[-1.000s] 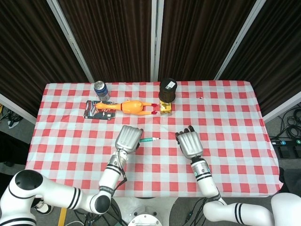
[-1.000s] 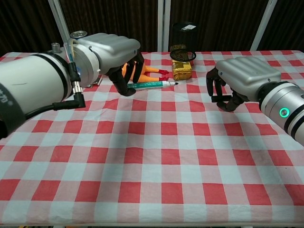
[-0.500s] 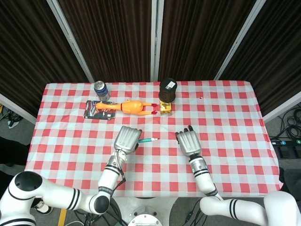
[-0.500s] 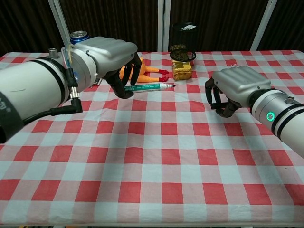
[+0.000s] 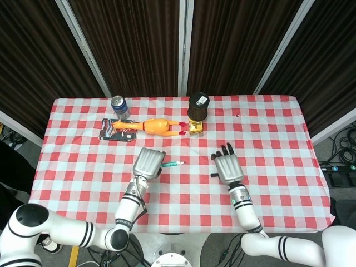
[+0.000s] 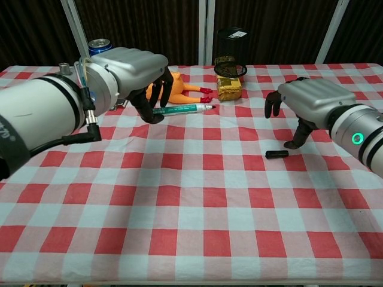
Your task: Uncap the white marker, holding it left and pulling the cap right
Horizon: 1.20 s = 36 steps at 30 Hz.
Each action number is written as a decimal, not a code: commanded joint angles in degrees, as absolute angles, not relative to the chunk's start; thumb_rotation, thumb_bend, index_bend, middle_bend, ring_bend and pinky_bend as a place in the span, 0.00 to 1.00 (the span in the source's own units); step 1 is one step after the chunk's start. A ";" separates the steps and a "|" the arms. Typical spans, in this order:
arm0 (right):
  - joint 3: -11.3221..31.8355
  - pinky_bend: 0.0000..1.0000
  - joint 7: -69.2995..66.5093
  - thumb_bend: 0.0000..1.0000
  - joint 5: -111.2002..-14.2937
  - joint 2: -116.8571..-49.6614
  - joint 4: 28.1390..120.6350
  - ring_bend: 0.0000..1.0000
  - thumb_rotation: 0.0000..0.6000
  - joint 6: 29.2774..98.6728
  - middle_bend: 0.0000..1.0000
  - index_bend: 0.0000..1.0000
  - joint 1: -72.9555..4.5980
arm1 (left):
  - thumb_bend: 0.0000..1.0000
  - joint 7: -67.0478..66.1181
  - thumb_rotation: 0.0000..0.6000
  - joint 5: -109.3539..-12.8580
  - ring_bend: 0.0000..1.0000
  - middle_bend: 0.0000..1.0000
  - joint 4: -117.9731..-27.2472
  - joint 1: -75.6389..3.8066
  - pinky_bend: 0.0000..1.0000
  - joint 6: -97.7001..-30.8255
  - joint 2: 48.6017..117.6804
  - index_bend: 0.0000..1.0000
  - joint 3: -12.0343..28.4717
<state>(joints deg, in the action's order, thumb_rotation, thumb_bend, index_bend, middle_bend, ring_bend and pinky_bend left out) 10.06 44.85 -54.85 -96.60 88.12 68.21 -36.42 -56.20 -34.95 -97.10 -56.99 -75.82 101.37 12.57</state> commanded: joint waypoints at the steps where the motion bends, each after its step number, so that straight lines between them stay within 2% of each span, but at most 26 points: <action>1: 9.05 0.06 40.31 0.06 -60.63 -91.04 94.37 0.08 1.00 74.96 0.31 0.35 -32.19 | 0.37 -54.79 1.00 -35.68 0.89 0.57 -95.28 -56.24 0.83 -74.44 101.53 0.56 11.63; 5: 7.60 0.06 35.69 0.06 -66.66 -84.49 100.26 0.08 1.00 82.16 0.31 0.34 -27.19 | 0.37 -51.66 1.00 -38.57 0.89 0.57 -91.12 -55.48 0.83 -71.21 102.36 0.56 9.80; 11: 4.78 0.06 28.26 0.06 -72.97 -77.85 105.31 0.06 1.00 88.95 0.29 0.26 -20.56 | 0.37 -46.10 1.00 -44.24 0.89 0.57 -83.04 -53.88 0.83 -66.27 104.64 0.56 6.22; 15: 3.47 0.06 25.70 0.06 -75.52 -76.68 105.02 0.06 1.00 90.98 0.29 0.26 -17.91 | 0.37 -43.33 1.00 -47.14 0.89 0.57 -79.05 -52.98 0.83 -64.33 106.38 0.56 5.08; 21: 3.14 0.06 23.65 0.06 -76.62 -77.58 103.17 0.05 1.00 90.26 0.29 0.26 -16.45 | 0.35 -40.84 1.00 -51.24 0.88 0.55 -74.06 -52.10 0.82 -61.86 108.02 0.53 3.90; 28: 4.11 0.05 22.73 0.06 -76.48 -78.37 101.97 0.04 1.00 88.42 0.27 0.26 -16.08 | 0.19 -41.44 1.00 -51.23 0.86 0.38 -74.78 -51.51 0.80 -61.02 107.22 0.33 5.67; 33: 4.65 0.05 22.61 0.06 -76.92 -78.57 101.57 0.04 1.00 88.25 0.27 0.26 -15.51 | 0.14 -42.52 1.00 -51.03 0.85 0.34 -79.08 -50.68 0.80 -62.89 105.14 0.31 7.42; 36: 4.61 0.05 22.14 0.06 -77.63 -78.29 101.65 0.04 1.00 88.66 0.27 0.26 -14.80 | 0.15 -44.18 1.00 -51.17 0.83 0.35 -84.75 -48.94 0.79 -67.57 101.92 0.32 8.37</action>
